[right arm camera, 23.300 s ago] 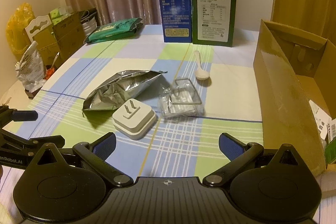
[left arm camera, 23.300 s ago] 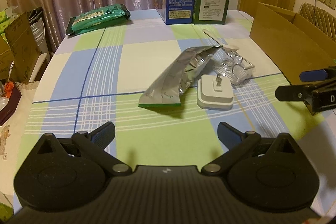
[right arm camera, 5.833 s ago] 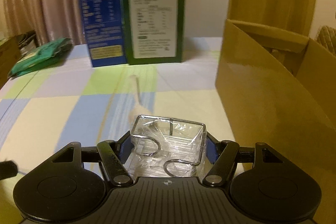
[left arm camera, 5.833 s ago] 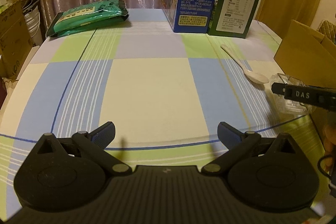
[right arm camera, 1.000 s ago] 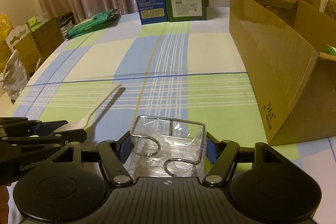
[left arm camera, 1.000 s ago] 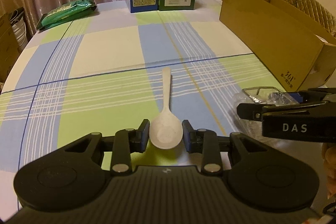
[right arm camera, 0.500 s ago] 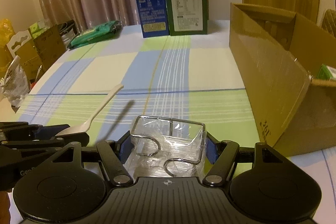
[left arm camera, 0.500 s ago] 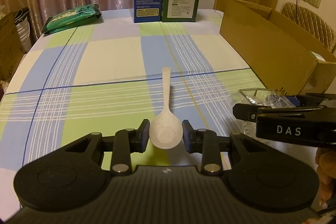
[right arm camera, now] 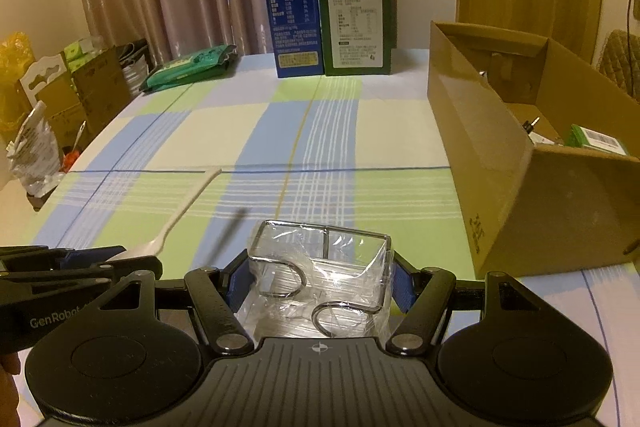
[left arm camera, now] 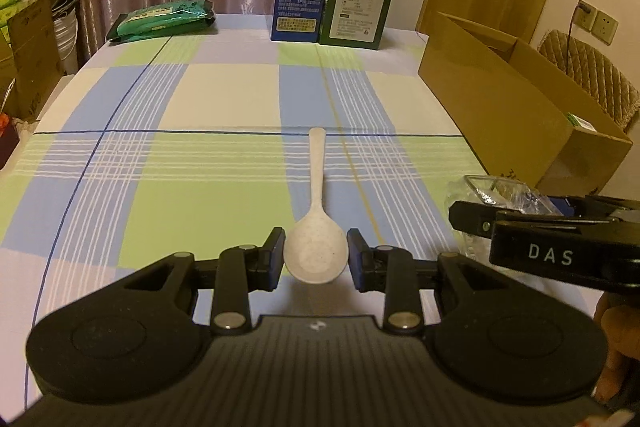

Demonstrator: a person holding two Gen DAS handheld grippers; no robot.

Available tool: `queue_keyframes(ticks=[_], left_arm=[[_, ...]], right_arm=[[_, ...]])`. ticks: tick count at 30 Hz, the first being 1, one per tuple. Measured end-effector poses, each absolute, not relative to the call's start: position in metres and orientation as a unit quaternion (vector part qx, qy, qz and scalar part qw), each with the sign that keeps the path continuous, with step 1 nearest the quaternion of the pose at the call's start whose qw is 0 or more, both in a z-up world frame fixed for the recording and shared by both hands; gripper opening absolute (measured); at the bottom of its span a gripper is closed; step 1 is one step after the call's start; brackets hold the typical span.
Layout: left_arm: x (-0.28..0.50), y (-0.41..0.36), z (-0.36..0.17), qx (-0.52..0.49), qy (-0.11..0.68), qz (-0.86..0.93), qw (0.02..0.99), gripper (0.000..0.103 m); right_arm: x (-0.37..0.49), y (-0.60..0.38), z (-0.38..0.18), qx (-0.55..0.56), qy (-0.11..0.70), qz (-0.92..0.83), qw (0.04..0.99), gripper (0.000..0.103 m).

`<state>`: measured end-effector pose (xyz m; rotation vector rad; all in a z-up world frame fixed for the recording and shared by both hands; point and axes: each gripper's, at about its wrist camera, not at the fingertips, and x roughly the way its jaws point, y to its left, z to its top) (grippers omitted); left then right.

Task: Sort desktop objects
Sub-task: 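Lift the spoon with the left tool while the right tool lifts the case, then carry and drop the spoon into the box with the left tool while the right tool drops the case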

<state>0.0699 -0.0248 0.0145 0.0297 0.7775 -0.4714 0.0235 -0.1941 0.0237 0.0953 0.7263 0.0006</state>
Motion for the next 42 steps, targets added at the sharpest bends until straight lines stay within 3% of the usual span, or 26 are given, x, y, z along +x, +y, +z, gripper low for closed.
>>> queue_keyframes(ticks=[20, 26, 36, 42], left_arm=[[0.050, -0.029, 0.019, 0.020, 0.372, -0.234, 0.898, 0.027], [0.042, -0.043, 0.046, 0.020, 0.351, -0.243, 0.904, 0.027], [0.050, -0.149, 0.130, 0.003, 0.290, -0.321, 0.902, 0.027], [0.075, -0.238, 0.141, 0.001, 0.288, -0.364, 0.886, 0.027]], right_arm=[[0.003, -0.200, 0.029, 0.042, 0.354, -0.010, 0.934, 0.065], [-0.003, -0.208, 0.060, 0.046, 0.323, -0.008, 0.945, 0.065], [0.010, -0.314, 0.160, 0.053, 0.261, -0.065, 0.962, 0.065], [0.032, -0.395, 0.165, 0.063, 0.270, -0.099, 0.956, 0.065]])
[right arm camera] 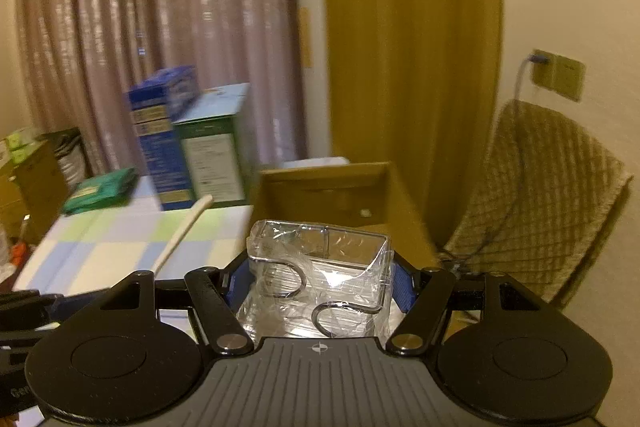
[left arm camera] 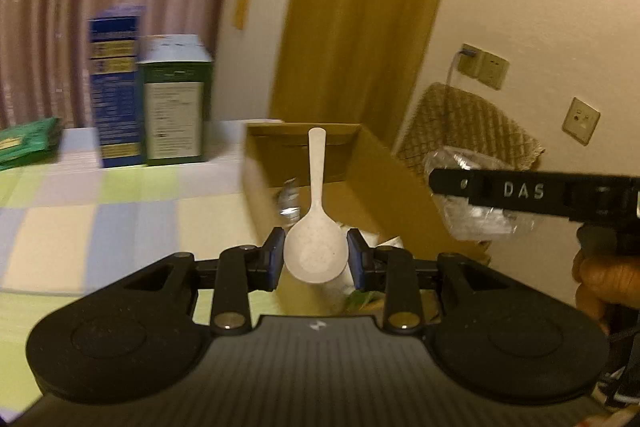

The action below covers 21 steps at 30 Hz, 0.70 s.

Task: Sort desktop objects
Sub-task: 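Carry and drop the spoon into the box with the left tool while the right tool drops the case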

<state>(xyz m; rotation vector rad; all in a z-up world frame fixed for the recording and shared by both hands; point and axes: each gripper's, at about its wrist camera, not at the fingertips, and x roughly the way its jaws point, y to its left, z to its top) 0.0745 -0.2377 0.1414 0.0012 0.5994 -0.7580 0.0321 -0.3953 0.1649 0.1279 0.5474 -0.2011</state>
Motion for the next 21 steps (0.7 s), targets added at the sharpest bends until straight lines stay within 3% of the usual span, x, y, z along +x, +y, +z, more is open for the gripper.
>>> queue_keyframes(ticks=[4, 6, 12, 15, 19, 21], left_arm=[[0.091, -0.282, 0.132, 0.006, 0.287, -0.382, 0.878, 0.028], [0.098, -0.295, 0.124, 0.014, 0.293, -0.381, 0.877, 0.043], [0.106, -0.287, 0.108, 0.008, 0.291, -0.365, 0.884, 0.043], [0.105, -0.274, 0.103, -0.007, 0.294, -0.354, 0.888, 0.052], [0.098, -0.260, 0.105, -0.014, 0.291, -0.342, 0.893, 0.058], [0.092, -0.255, 0.109, -0.013, 0.286, -0.337, 0.897, 0.068]], right_arm=[[0.043, -0.429, 0.153, 0.070, 0.274, -0.112, 0.953, 0.065], [0.050, -0.442, 0.146, 0.077, 0.278, -0.111, 0.951, 0.065], [0.069, -0.459, 0.125, 0.098, 0.292, -0.093, 0.947, 0.065], [0.082, -0.464, 0.116, 0.124, 0.302, -0.068, 0.943, 0.065], [0.093, -0.467, 0.114, 0.144, 0.300, -0.049, 0.942, 0.084], [0.088, -0.468, 0.118, 0.145, 0.292, -0.052, 0.944, 0.086]])
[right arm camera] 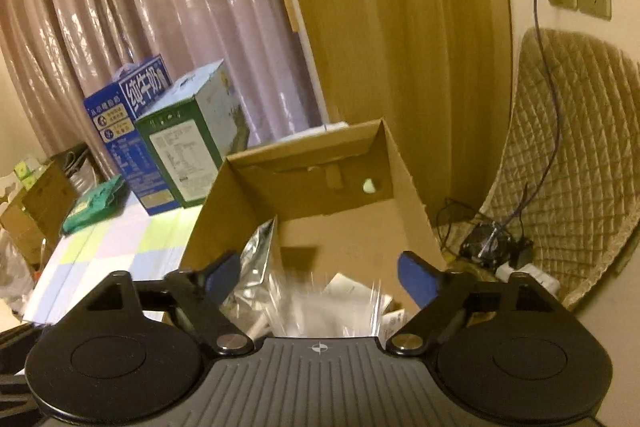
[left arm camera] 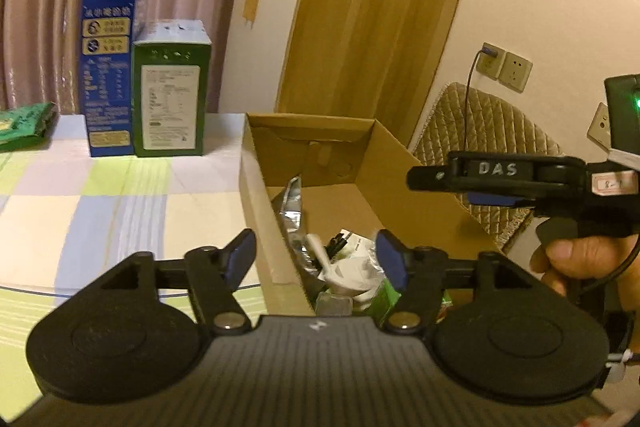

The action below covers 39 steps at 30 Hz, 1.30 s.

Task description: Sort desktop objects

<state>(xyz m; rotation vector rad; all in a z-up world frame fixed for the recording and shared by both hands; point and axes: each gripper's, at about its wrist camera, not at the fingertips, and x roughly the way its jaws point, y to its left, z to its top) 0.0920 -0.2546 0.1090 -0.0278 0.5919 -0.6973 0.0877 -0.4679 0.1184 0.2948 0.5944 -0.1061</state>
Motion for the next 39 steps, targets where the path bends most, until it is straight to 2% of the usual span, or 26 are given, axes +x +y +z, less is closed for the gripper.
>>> queue_keyframes(ticks=[1, 3, 6, 9, 18, 25, 39], left_arm=[[0.089, -0.251, 0.111, -0.015, 0.284, -0.333, 0.899, 0.070], [0.082, -0.243, 0.117, -0.019, 0.282, -0.322, 0.904, 0.086], [0.065, -0.229, 0.124, -0.025, 0.278, -0.302, 0.912, 0.102], [0.047, -0.218, 0.131, -0.025, 0.279, -0.289, 0.915, 0.102], [-0.010, -0.199, 0.144, 0.002, 0.319, -0.275, 0.907, 0.102], [-0.051, -0.189, 0.147, 0.021, 0.325, -0.250, 0.912, 0.102], [-0.083, -0.168, 0.149, 0.013, 0.319, -0.244, 0.916, 0.102]], right_arm=[[0.083, -0.469, 0.121, 0.149, 0.289, -0.052, 0.944, 0.087], [0.072, -0.469, 0.127, 0.155, 0.284, -0.057, 0.944, 0.088], [0.051, -0.466, 0.137, 0.155, 0.278, -0.068, 0.946, 0.093], [0.024, -0.459, 0.149, 0.147, 0.275, -0.080, 0.947, 0.101], [-0.059, -0.415, 0.159, 0.073, 0.308, -0.107, 0.942, 0.101], [-0.116, -0.390, 0.156, 0.070, 0.316, -0.121, 0.938, 0.101], [-0.151, -0.358, 0.163, 0.064, 0.307, -0.116, 0.943, 0.101]])
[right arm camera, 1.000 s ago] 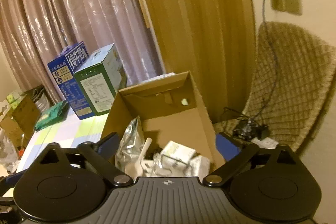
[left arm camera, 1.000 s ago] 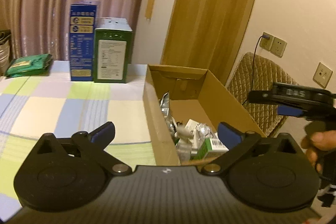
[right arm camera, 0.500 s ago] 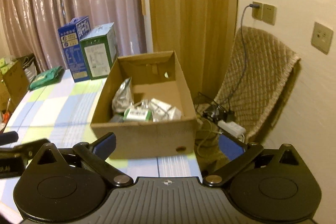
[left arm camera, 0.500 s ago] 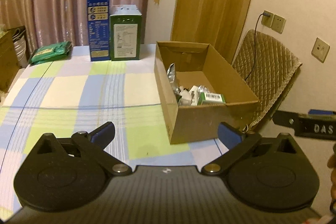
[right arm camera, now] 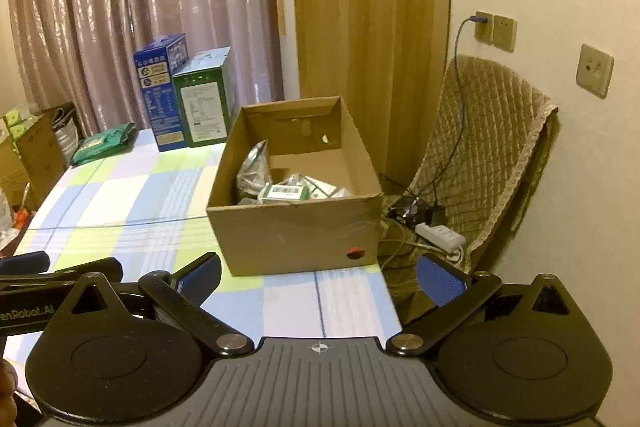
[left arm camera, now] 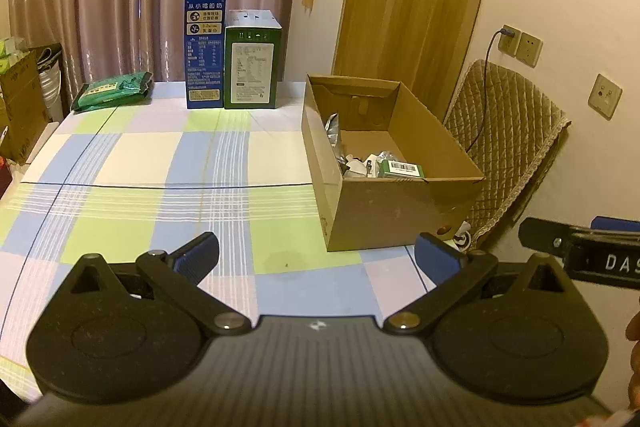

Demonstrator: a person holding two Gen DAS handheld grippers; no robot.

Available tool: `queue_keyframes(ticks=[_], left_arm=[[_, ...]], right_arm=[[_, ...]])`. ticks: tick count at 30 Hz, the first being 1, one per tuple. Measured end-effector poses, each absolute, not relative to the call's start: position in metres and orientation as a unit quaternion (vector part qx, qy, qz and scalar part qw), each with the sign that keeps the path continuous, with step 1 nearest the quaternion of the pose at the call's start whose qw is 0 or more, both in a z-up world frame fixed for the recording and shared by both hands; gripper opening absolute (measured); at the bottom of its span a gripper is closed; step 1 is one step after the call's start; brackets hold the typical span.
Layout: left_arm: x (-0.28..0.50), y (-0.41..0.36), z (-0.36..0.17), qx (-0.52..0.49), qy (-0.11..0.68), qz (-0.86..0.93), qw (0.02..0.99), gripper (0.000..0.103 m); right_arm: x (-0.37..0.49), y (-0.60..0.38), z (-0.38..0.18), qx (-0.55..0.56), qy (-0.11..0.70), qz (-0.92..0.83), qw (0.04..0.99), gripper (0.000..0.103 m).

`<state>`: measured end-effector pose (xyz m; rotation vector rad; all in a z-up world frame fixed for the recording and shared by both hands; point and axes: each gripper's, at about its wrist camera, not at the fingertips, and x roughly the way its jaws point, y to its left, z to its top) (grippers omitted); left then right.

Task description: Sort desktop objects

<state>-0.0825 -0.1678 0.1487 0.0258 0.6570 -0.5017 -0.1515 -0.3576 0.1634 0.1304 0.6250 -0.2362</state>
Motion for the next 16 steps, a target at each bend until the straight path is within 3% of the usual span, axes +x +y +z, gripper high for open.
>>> queue_keyframes(ticks=[16], left_arm=[[-0.0893, -0.1707, 0.1527, 0.026, 0.293, -0.240, 0.925, 0.102]], right_arm=[[-0.1597, -0.3543, 0.1577, 0.059, 0.309, -0.119, 0.942, 0.101]])
